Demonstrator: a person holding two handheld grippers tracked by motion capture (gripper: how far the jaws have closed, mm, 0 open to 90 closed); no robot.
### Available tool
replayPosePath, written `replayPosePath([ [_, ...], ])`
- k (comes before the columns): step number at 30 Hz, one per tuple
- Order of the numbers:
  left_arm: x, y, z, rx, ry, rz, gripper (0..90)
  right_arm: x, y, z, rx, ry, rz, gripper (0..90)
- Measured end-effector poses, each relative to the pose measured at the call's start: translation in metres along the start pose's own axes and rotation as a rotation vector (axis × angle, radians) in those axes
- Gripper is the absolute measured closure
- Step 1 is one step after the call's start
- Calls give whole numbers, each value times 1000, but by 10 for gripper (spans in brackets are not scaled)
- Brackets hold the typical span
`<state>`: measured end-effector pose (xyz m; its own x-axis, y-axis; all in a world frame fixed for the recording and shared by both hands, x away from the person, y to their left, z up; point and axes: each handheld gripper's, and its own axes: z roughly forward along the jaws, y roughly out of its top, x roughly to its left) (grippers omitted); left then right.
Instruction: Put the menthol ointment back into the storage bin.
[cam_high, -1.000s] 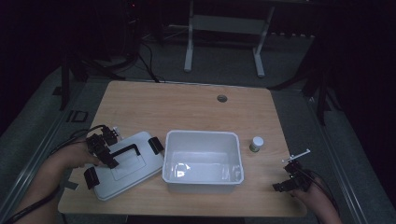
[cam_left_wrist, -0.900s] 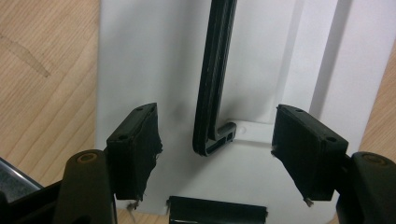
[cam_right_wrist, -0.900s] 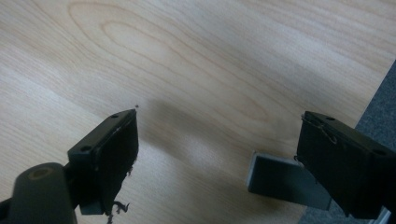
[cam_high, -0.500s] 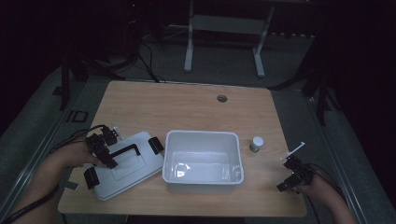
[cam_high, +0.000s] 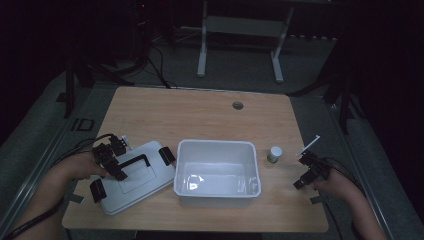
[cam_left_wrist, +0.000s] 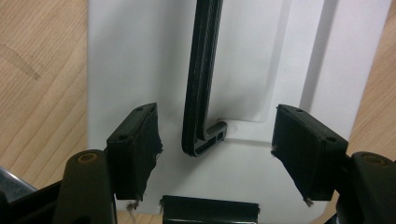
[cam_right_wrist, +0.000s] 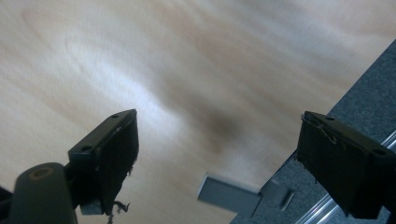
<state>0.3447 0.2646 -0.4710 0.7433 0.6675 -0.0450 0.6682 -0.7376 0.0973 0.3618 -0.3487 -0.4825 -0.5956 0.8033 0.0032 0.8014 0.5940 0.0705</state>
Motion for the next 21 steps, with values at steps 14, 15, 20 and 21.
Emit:
replayPosePath([
  [14, 1, 0, 1, 9, 3, -2, 318, 2, 42, -4, -4, 6, -1, 132],
  [15, 1, 0, 1, 9, 3, -2, 318, 2, 42, -4, -4, 6, -1, 132],
  [20, 1, -1, 2, 6, -3, -3, 318, 2, 59, -7, -16, 4, 1, 144],
  [21, 1, -1, 3, 8, -3, -4, 318, 2, 62, -8, -18, -1, -3, 144],
])
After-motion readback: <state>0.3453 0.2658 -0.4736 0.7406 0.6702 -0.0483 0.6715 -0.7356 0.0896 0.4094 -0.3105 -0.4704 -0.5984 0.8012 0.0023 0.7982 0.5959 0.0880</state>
